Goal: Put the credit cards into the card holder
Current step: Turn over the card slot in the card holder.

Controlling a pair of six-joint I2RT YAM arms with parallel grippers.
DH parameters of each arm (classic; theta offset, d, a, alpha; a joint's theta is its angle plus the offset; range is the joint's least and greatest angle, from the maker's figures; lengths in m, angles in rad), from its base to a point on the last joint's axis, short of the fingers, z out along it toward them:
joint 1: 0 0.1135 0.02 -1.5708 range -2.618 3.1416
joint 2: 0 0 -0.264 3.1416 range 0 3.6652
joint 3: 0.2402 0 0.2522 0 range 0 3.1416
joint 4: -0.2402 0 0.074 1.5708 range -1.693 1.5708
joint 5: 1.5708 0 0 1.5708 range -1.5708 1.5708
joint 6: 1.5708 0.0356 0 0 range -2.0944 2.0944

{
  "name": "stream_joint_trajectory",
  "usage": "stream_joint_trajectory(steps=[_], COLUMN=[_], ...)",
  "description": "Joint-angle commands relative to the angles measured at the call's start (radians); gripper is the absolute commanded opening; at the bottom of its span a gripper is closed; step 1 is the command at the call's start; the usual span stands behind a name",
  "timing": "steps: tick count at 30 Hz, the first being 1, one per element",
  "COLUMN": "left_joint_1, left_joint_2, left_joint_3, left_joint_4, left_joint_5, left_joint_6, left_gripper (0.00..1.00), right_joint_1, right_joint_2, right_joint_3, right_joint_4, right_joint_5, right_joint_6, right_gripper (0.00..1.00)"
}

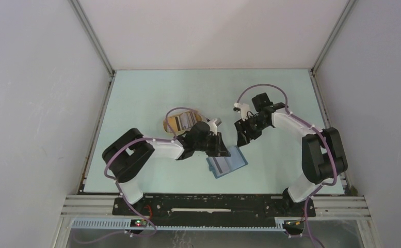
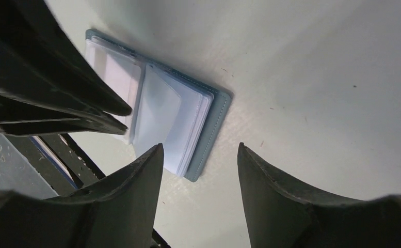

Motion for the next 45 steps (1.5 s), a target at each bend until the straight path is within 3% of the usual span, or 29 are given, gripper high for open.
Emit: stream_joint_trajectory(steps=[1, 7, 14, 20, 28, 35, 39, 45], left_joint_1=[-0.033, -0.050, -0.053, -0.051, -0.049, -0.048, -0.046, -0.044], left_joint_2=[0.059, 0.176, 0.156, -0.027, -0.396, -0.689, -0.781, -0.854], left_joint_3=[0.093, 0.209, 0.185, 0.073, -0.054, -0.119, -0.150, -0.200], left_joint_4=[0.051, 0.051, 0.104, 0.140, -0.084, -0.291, -0.341, -0.376], left_joint_5=[0.038, 0.074, 0.075, -0.028, -0.296, -0.606, -0.750, -0.881], left_joint_6=[-0.023, -0.037, -0.039, 0.046, 0.304, 0.486, 0.521, 0.514], left_gripper=[0.23, 0.24, 0.28, 0.33, 0.43, 0.63, 0.80, 0.98], right_joint_1=[-0.043, -0.072, -0.111, -0.116, -0.124, -0.084, -0.037, -0.025], right_joint_2=[-0.094, -0.200, -0.336, -0.462, -0.541, -0.494, -0.457, -0.403], right_joint_3=[0.038, 0.037, 0.035, 0.028, 0.026, 0.055, 0.055, 0.054], right_joint_4=[-0.027, -0.060, -0.109, -0.128, -0.094, -0.183, -0.219, -0.241], right_joint_5=[-0.077, -0.205, -0.395, -0.495, -0.489, -0.525, -0.517, -0.465], right_joint_6=[-0.061, -0.123, -0.209, -0.269, -0.272, -0.400, -0.438, -0.458], right_gripper=[0.64, 0.63, 0.61, 0.61, 0.62, 0.64, 0.65, 0.65])
